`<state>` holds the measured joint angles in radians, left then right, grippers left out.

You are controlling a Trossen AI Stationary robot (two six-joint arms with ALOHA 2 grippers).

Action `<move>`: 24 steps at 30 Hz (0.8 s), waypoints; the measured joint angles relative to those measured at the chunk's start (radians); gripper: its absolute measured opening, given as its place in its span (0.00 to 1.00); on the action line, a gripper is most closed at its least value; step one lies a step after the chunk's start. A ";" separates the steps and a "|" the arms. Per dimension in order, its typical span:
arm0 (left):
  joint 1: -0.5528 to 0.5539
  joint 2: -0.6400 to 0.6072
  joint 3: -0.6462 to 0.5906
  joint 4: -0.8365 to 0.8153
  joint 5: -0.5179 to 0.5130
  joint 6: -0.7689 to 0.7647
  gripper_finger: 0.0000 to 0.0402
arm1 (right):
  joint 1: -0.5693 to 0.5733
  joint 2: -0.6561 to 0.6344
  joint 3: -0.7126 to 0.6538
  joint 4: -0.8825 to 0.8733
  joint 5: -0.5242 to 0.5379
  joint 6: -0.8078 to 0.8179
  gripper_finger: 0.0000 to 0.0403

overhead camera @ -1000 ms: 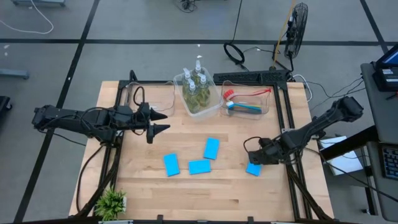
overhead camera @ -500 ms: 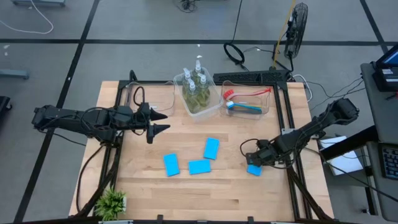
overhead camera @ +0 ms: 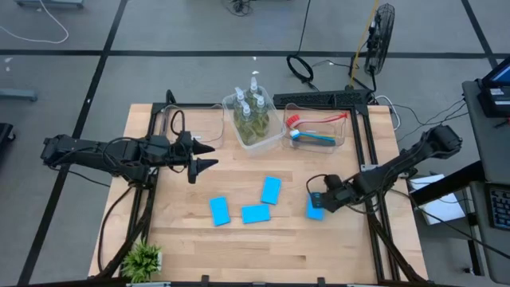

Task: Pick & Place Kitchen Sink Supplies
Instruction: Put the sponge into the left transparent bin

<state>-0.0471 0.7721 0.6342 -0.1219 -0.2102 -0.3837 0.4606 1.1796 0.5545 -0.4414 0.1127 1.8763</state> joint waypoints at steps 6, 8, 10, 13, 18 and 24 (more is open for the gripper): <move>0.000 0.000 0.000 0.036 0.000 0.001 0.62 | -0.032 -0.044 0.000 0.251 0.207 -0.209 0.00; 0.000 0.000 0.000 0.058 0.000 -0.011 0.62 | -0.060 -0.046 0.000 0.355 0.252 -0.298 0.00; 0.000 0.000 0.000 0.084 0.000 -0.034 0.62 | -0.098 -0.046 0.001 0.447 0.262 -0.385 0.00; 0.000 0.014 0.000 0.113 0.000 -0.067 0.62 | -0.162 -0.046 0.002 0.569 0.282 -0.514 0.00; -0.001 0.080 0.002 0.183 0.028 -0.094 0.62 | -0.269 -0.046 0.028 0.674 0.284 -0.734 0.00; -0.001 0.207 0.001 0.327 0.027 -0.083 0.62 | -0.381 -0.015 0.122 0.675 0.291 -0.943 0.00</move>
<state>-0.0479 0.9789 0.6353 0.2054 -0.1831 -0.4669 0.0792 1.1648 0.6765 0.2332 0.4036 0.9338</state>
